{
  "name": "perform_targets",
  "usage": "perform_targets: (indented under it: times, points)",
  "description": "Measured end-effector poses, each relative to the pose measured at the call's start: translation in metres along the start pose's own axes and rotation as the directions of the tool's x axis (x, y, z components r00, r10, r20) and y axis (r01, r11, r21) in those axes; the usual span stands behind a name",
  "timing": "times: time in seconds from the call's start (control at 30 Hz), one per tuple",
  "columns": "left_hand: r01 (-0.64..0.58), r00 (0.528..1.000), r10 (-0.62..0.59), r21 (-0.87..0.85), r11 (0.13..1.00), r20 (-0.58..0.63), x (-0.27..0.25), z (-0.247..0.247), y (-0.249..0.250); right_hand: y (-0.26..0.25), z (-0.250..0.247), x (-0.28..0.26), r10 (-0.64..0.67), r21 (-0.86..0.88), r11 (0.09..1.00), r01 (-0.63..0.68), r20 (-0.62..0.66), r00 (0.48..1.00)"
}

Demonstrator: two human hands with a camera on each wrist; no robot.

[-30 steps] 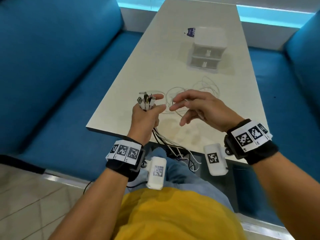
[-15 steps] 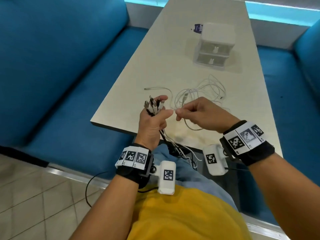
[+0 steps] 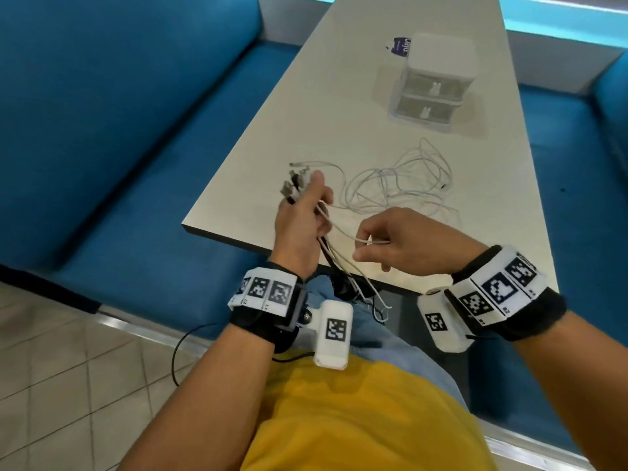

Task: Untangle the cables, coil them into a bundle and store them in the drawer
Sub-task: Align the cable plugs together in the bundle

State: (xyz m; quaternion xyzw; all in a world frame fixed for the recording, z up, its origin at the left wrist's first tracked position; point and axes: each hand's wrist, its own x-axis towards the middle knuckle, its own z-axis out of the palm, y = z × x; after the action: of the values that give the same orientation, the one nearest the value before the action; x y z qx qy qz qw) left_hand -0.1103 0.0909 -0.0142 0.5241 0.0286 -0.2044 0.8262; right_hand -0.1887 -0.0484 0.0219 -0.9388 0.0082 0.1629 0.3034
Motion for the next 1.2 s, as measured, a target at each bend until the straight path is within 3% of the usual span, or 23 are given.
perform_targets:
  times: [0.07,0.13,0.27,0.33,0.4,0.5,0.6,0.73,0.83,0.87,0.9,0.97,1.03,1.07,1.13,1.2]
  points:
    - [0.001,1.000,-0.001,-0.125,0.992,-0.004,0.004,-0.002,0.013,0.021,-0.003,-0.002,0.024,0.011,1.000,-0.022,-0.147,0.989]
    - [0.005,0.999,0.002,-0.169,0.986,0.040,0.002,0.002,0.020,0.048,-0.009,0.002,0.047,0.027,0.999,-0.040,-0.324,0.945]
    - [0.015,0.974,0.033,-0.208,0.978,0.223,-0.012,0.021,0.036,0.092,-0.026,0.013,0.134,0.121,0.990,-0.075,-0.619,0.774]
    - [0.040,0.961,0.012,-0.181,0.983,0.278,-0.013,0.028,0.043,0.100,-0.034,0.017,0.196,0.178,0.979,-0.103,-0.658,0.727]
    - [0.045,0.954,-0.021,-0.074,0.996,0.300,-0.010,0.035,0.044,0.098,-0.042,0.019,0.213,0.209,0.973,-0.101,-0.633,0.745]
    - [0.061,0.950,-0.098,0.135,0.989,0.295,-0.004,0.052,0.036,0.078,-0.052,0.018,0.169,0.324,0.945,0.051,-0.614,0.771]
    - [0.114,0.940,-0.195,0.279,0.953,0.281,0.008,0.068,0.024,0.051,-0.061,0.008,0.036,0.368,0.891,0.266,-0.640,0.767]
    - [0.067,0.880,-0.296,0.519,0.852,0.372,0.015,0.079,0.006,0.030,-0.073,-0.009,0.000,0.432,0.783,0.448,-0.720,0.694]
    - [0.078,0.918,-0.267,0.527,0.846,0.292,0.021,0.079,-0.002,0.026,-0.076,-0.021,0.044,0.446,0.701,0.556,-0.806,0.590]
    - [0.086,0.930,-0.252,0.509,0.857,0.268,0.023,0.078,-0.002,0.026,-0.073,-0.024,0.062,0.454,0.693,0.559,-0.811,0.582]
    - [0.081,0.939,-0.234,0.496,0.864,0.253,0.025,0.078,-0.002,0.028,-0.067,-0.026,0.082,0.480,0.699,0.530,-0.790,0.608]
    - [0.030,0.951,-0.178,0.496,0.868,0.253,0.027,0.077,0.001,0.038,-0.050,-0.023,0.116,0.560,0.749,0.354,-0.637,0.762]
    - [-0.015,0.949,-0.137,0.476,0.879,0.283,0.027,0.077,0.007,0.049,-0.031,-0.018,0.130,0.507,0.860,0.062,-0.335,0.933]
    - [-0.026,0.944,-0.128,0.454,0.891,0.304,0.026,0.077,0.010,0.055,-0.023,-0.014,0.139,0.412,0.910,-0.056,-0.173,0.975]
    - [-0.041,0.934,-0.109,0.405,0.913,0.341,0.024,0.076,0.019,0.067,-0.013,-0.007,0.181,0.243,0.952,-0.183,0.034,0.983]
    - [-0.054,0.933,-0.074,0.340,0.939,0.353,0.024,0.074,0.030,0.088,-0.015,0.004,0.258,0.110,0.958,-0.264,0.066,0.964]
